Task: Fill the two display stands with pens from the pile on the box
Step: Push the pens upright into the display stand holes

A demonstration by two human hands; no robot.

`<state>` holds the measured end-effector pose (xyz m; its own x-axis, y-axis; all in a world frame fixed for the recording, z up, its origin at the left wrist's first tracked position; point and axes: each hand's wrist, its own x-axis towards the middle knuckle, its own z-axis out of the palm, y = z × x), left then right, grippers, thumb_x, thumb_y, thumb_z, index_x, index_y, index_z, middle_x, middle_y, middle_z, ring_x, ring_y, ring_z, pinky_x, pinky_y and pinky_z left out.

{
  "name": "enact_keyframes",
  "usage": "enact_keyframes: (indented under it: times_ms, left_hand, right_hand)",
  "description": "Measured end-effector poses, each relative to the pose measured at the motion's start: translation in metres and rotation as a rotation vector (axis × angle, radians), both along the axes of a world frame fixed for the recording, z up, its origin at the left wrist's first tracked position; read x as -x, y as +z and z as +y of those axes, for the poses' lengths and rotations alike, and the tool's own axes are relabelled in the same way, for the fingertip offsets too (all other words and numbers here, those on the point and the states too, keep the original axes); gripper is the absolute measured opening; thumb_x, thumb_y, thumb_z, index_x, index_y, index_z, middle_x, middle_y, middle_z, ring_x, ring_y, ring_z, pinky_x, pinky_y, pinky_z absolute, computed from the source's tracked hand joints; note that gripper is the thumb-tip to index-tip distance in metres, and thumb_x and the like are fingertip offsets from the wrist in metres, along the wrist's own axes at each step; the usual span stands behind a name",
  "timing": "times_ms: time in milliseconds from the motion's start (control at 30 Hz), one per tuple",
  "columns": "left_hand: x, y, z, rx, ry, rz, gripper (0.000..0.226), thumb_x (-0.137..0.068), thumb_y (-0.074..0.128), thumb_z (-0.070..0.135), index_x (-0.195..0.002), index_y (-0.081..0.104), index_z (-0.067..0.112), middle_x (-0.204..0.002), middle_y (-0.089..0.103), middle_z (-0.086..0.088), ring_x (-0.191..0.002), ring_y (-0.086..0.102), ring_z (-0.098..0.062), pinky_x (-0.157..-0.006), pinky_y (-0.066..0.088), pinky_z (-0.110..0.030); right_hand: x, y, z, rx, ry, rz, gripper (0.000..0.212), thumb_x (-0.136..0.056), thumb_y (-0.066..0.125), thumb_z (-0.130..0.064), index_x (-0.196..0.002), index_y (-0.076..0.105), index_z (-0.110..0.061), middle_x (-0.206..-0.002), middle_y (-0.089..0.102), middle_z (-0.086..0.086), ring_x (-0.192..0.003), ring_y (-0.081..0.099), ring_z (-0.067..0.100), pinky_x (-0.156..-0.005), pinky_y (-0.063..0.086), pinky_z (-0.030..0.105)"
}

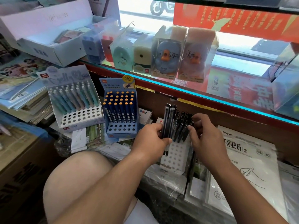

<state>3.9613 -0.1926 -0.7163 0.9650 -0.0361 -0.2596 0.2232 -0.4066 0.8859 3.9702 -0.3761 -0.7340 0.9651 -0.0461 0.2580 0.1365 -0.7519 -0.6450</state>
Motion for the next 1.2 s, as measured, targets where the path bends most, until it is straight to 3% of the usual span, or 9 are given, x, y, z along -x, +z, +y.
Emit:
enact_keyframes:
  times_ms: [67,167,267,400,533,633,733,900,1200]
  left_hand:
    - [0.000,0.000,0.000,-0.004,0.000,-0.001,0.020,-0.091,0.075,0.017,-0.101,0.072,0.034,-0.096,0.078,0.011,-0.095,0.073,-0.009,-0.093,0.059,-0.043]
    - [0.000,0.001,0.000,-0.008,0.004,-0.004,0.022,-0.091,0.075,0.016,-0.095,0.070,0.037,-0.096,0.078,0.010,-0.094,0.072,-0.010,-0.092,0.059,-0.042]
    - [0.001,0.002,0.000,0.001,0.007,0.003,0.020,-0.091,0.075,0.016,-0.103,0.073,0.032,-0.097,0.078,0.009,-0.094,0.072,-0.010,-0.092,0.060,-0.042]
    - [0.000,0.005,-0.002,0.037,-0.033,0.037,0.024,-0.091,0.075,0.012,-0.106,0.075,0.031,-0.096,0.078,0.008,-0.094,0.073,-0.011,-0.093,0.059,-0.043]
    - [0.003,0.008,-0.003,0.064,-0.117,0.061,0.024,-0.091,0.074,0.007,-0.101,0.075,0.030,-0.095,0.078,0.005,-0.094,0.072,-0.014,-0.093,0.059,-0.042]
    - [0.005,0.009,-0.002,0.042,-0.122,0.067,0.023,-0.091,0.074,0.008,-0.101,0.075,0.029,-0.096,0.077,0.006,-0.095,0.072,-0.014,-0.094,0.058,-0.043]
    - [0.005,0.010,0.003,-0.006,-0.035,0.053,0.019,-0.092,0.073,0.010,-0.093,0.074,0.029,-0.094,0.076,0.008,-0.094,0.071,-0.014,-0.093,0.058,-0.043]
    - [0.005,0.014,0.010,-0.085,0.078,0.041,0.014,-0.095,0.071,0.012,-0.098,0.070,0.026,-0.092,0.070,0.006,-0.093,0.068,-0.016,-0.086,0.056,-0.036]
    - [0.007,0.015,0.010,-0.118,0.055,0.039,0.020,-0.092,0.075,0.014,-0.088,0.065,0.032,-0.081,0.067,0.010,-0.085,0.067,-0.015,-0.079,0.056,-0.034]
  right_hand:
    - [0.001,-0.004,0.000,0.061,0.008,-0.054,0.022,-0.100,0.061,-0.024,-0.122,0.060,-0.020,-0.103,0.058,-0.011,-0.084,0.058,0.009,-0.070,0.049,0.027]
    - [0.002,-0.010,0.000,0.123,0.023,-0.079,0.014,-0.098,0.064,-0.023,-0.110,0.068,-0.017,-0.106,0.060,-0.003,-0.083,0.054,0.009,-0.067,0.037,0.012]
    - [0.003,-0.007,-0.001,0.095,0.007,-0.059,0.023,-0.096,0.067,-0.028,-0.116,0.070,-0.018,-0.109,0.057,-0.004,-0.081,0.051,0.004,-0.068,0.035,0.008]
    - [0.005,0.015,0.006,-0.225,0.018,-0.066,0.029,-0.095,0.069,-0.027,-0.123,0.065,-0.023,-0.101,0.064,-0.012,-0.084,0.062,0.005,-0.069,0.052,0.016]
    - [0.001,0.033,0.012,-0.508,0.157,0.081,0.029,-0.095,0.070,-0.020,-0.123,0.064,-0.025,-0.092,0.072,-0.006,-0.085,0.070,0.010,-0.070,0.056,0.021]
    - [-0.002,0.035,0.013,-0.509,0.210,0.123,0.018,-0.094,0.070,-0.020,-0.111,0.067,-0.027,-0.089,0.070,-0.003,-0.080,0.069,0.016,-0.066,0.056,0.024]
    - [-0.003,0.034,0.013,-0.501,0.172,0.039,0.011,-0.094,0.071,-0.020,-0.101,0.066,-0.026,-0.086,0.069,-0.001,-0.079,0.069,0.020,-0.068,0.061,0.032]
    - [-0.005,0.020,0.015,-0.437,0.027,-0.035,0.016,-0.095,0.071,-0.023,-0.098,0.062,-0.035,-0.088,0.069,-0.007,-0.084,0.070,0.014,-0.077,0.062,0.044]
    - [0.004,0.008,0.027,-0.194,0.063,-0.035,0.016,-0.092,0.074,-0.026,-0.102,0.062,-0.033,-0.087,0.064,-0.017,-0.082,0.062,-0.003,-0.069,0.050,0.014]
